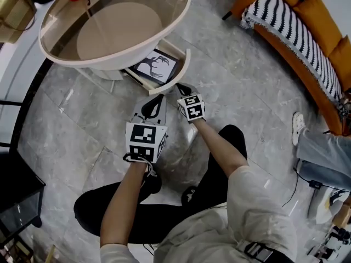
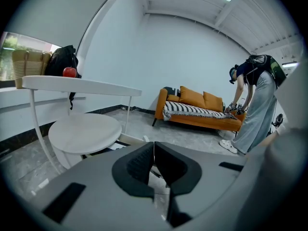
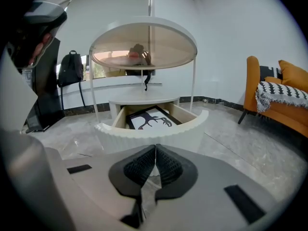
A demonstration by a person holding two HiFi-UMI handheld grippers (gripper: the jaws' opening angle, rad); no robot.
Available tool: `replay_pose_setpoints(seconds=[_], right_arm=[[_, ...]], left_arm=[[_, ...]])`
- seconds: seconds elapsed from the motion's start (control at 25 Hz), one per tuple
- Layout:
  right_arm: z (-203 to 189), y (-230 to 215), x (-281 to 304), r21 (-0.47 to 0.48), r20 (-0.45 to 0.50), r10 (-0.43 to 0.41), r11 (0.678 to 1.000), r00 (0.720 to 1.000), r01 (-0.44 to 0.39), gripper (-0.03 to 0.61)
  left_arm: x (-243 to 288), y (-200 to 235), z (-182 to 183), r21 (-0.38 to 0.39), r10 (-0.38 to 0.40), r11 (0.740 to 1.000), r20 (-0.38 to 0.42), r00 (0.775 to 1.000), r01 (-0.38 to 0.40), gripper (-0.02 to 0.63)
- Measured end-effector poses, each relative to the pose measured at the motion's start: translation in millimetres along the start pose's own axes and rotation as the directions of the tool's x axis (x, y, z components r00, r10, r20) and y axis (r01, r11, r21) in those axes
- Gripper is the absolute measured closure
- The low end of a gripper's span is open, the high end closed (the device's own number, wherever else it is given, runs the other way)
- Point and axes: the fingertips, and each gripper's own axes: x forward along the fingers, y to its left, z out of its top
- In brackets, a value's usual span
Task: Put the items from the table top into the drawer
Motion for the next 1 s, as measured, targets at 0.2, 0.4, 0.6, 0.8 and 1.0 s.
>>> replay_pose_setpoints(seconds=[0.2,0.4,0.6,0.8,1.0], right_arm=[[6.0,3.7,10.6,0.023,0.001,0.003,1.000,1.000,-0.003,0.543],[14.8,8.1,25.8,0.032,0.001,0.011,0.999,1.000,-0.011,0.543],[26.8,12.1,42.0,0.060,0.013,0.004,0.998,1.000,-0.004,0.543],[38.1,23.1,62.8,0.113,0.028,0.002,0.994,1.000,-0.005,0.543],[50.0,25.0,78.5,0.111,0.034,0.008,0.994,0.999,-0.011,0.543]], left_arm=[[-0.5,5.1,-6.6,-0.024,-0.010,1.000,-0.012,1.000,0.009,0.592],[-4.3,15.2,-5.0,-0.046,-0.002,0.999,-0.002,1.000,0.002,0.592],[-2.6,17.2,-7.6,-0.057,-0.010,0.998,-0.004,1.000,0.009,0.592],[-8.9,22.3,-4.3,-0.083,-0.010,0.997,0.003,1.000,0.010,0.592],[-12.8,25.9,-2.3,-0.126,-0.006,0.992,0.009,1.000,0.007,0.592]])
